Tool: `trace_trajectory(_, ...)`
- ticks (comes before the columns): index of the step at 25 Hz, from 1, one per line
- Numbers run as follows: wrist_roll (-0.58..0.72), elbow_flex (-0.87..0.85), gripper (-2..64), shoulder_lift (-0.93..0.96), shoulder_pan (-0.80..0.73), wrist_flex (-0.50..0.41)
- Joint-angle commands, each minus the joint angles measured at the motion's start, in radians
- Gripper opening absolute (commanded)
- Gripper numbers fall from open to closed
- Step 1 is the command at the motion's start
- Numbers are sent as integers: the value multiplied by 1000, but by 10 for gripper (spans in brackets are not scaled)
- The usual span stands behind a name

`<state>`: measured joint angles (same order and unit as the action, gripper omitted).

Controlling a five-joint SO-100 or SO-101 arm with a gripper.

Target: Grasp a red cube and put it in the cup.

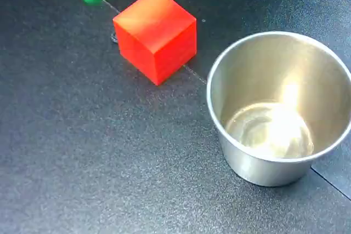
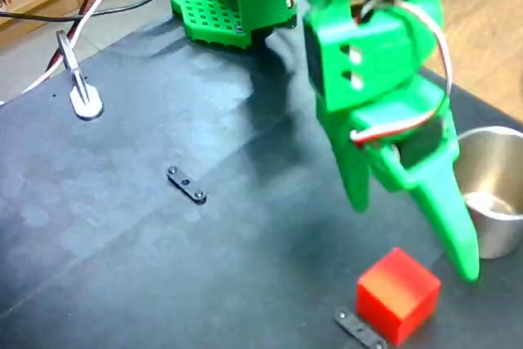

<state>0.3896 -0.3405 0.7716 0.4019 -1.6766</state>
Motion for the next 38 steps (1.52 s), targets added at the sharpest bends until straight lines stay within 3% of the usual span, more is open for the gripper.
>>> trace_trajectory(1,23,38,477,-9,2,8)
trace_trajectory(10,23,41,477,-78,17,9)
trace_trajectory(17,25,198,477,-183,5,9)
trace_trajectory(35,28,304,476,-307,0,11)
trace_trajectory(38,28,305,475,-308,2,44)
